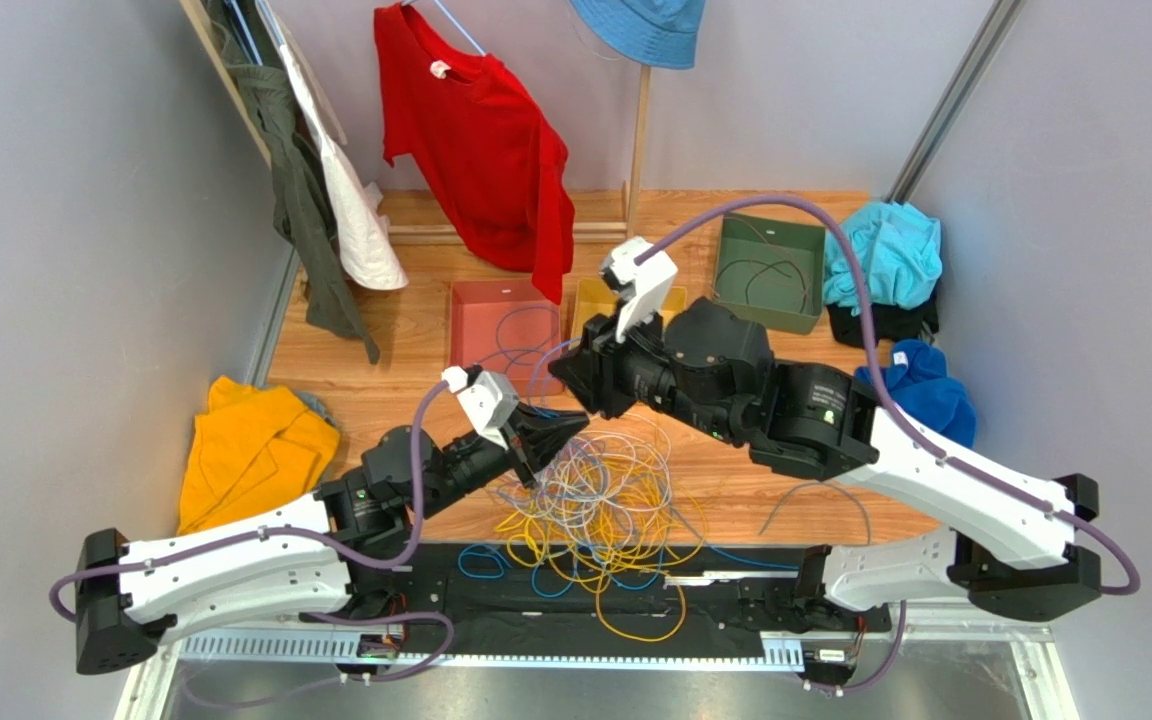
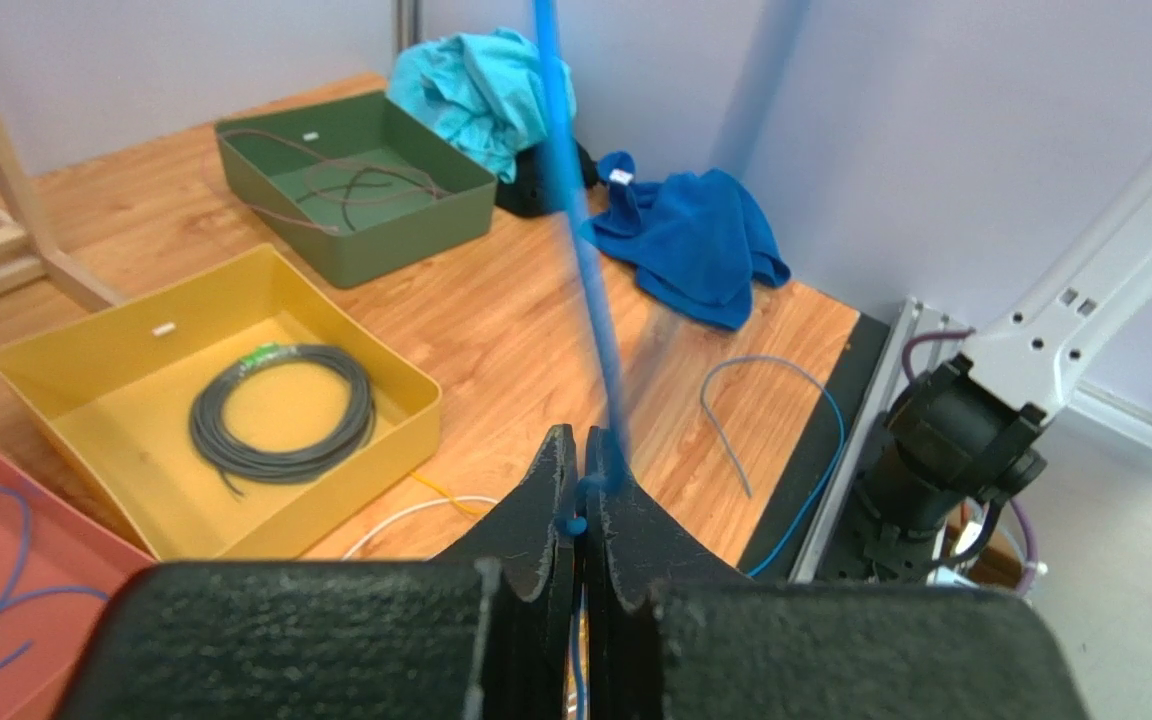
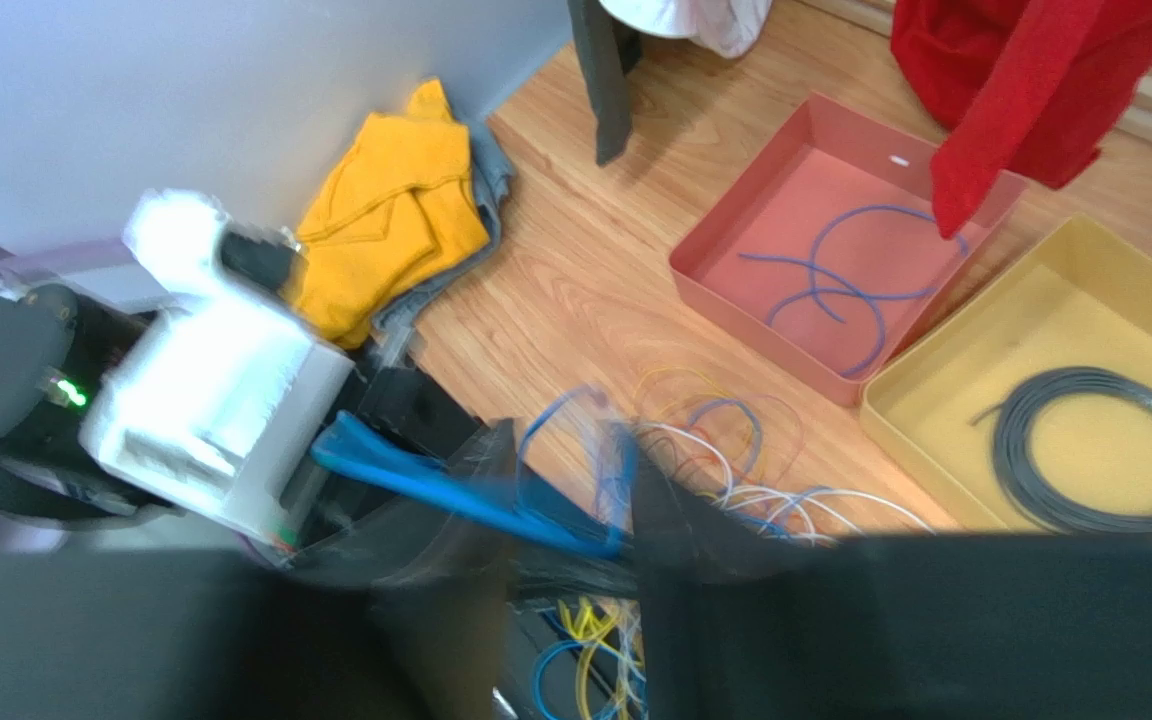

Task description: Untangle the cables

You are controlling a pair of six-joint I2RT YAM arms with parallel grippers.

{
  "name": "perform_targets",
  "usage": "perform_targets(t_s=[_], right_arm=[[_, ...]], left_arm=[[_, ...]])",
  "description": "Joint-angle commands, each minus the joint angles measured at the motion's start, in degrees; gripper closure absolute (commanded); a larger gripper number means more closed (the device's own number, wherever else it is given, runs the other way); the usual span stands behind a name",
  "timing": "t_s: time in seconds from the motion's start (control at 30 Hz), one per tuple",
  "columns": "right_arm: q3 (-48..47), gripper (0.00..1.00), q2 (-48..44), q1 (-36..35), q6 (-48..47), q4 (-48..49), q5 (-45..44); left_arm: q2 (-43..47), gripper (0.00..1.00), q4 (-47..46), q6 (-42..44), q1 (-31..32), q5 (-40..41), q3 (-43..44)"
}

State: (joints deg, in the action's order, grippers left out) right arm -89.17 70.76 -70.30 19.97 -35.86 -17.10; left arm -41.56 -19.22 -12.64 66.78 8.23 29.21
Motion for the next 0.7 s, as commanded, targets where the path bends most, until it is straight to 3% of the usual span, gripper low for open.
perform_targets(t_s=[0.0, 0.03, 0.07, 0.27, 0.43, 0.57, 0.67], right_arm=[[6.08, 0.34, -7.29, -0.01, 0.77, 3.25, -2.49], [7.67, 0.24, -8.52, -0.01, 1.65, 3.25, -3.11], [9.08, 0.0, -11.15, -0.01, 1.74, 3.34, -3.55], [20.25, 0.0, -20.39, -0.01, 4.02, 2.99, -8.38], [26.48, 0.0, -27.51, -0.01, 5.26, 2.81, -10.75], [30.17, 0.0, -30.06, -0.01, 6.05, 2.2, -11.29], [33.16, 0.0, -31.03, -0.01, 6.4, 2.37, -11.02]], left_arm=[[4.29, 1.0, 9.27, -0.01, 0.1, 5.11, 6.46], [4.56, 1.0, 11.81, -0.19, 0.1, 6.52, 9.69], [4.65, 1.0, 14.36, -0.27, 0.01, 7.84, 11.46], [-1.49, 1.0, 36.24, 0.08, -3.22, 14.71, 30.62], [-10.37, 1.0, 42.51, 1.04, -10.52, 13.14, 44.23], [-17.14, 1.0, 46.63, 0.69, -19.82, 9.79, 53.74], [-21.18, 1.0, 46.39, 2.18, -22.74, 10.49, 60.68]])
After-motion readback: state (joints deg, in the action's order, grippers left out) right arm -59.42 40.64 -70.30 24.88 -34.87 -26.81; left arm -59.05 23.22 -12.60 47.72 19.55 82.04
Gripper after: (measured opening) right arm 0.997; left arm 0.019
